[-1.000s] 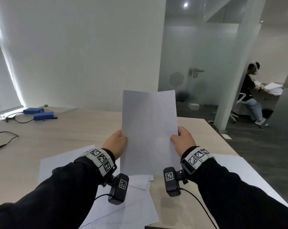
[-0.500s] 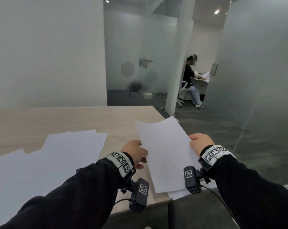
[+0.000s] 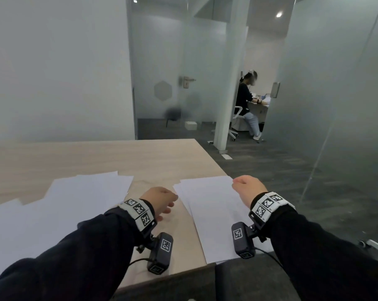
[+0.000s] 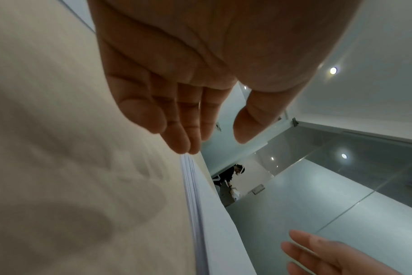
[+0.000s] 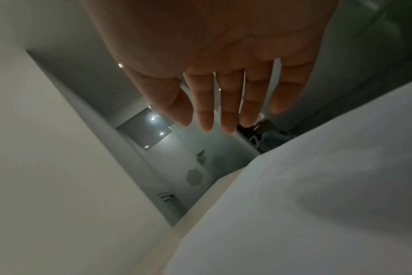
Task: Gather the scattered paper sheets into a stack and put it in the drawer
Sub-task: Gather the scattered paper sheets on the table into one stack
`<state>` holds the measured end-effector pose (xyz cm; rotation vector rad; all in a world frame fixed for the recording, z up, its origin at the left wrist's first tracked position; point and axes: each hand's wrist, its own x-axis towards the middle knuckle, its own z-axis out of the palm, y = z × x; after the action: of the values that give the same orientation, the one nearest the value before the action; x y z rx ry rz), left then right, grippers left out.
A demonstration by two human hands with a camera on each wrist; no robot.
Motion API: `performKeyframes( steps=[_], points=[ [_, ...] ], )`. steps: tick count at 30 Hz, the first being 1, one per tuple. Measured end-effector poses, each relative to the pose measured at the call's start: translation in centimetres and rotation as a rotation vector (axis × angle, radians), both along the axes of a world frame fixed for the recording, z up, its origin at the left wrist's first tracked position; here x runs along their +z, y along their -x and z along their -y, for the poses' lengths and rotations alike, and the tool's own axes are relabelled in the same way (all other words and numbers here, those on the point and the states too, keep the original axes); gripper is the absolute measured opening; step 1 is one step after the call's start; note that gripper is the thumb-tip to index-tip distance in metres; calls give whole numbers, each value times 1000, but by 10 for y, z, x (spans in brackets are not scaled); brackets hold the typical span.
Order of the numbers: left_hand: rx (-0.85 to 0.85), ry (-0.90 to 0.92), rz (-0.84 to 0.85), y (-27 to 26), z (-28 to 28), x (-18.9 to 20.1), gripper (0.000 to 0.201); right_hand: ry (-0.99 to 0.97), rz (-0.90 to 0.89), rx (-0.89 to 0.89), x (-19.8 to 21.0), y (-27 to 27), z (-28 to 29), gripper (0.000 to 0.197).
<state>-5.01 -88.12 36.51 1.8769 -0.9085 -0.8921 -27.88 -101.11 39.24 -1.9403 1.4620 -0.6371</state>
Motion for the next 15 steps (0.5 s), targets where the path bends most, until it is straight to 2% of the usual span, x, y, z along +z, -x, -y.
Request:
performKeyframes(
  steps=[3,8,11,15],
  points=[
    [34,42,24,-32,-15,5,16,-57,112,124,3,-46,-19,28],
    [155,74,114,-87,-59,15,17,-429,376,258,3,-127,-60,17],
    [216,-11,208,-123,-90,18,25,-561,443,283,-1,-165,-78,15],
    [169,-244,359,-162,-132,23,44,-661,430,288,-6,-206,-93,32]
  ],
)
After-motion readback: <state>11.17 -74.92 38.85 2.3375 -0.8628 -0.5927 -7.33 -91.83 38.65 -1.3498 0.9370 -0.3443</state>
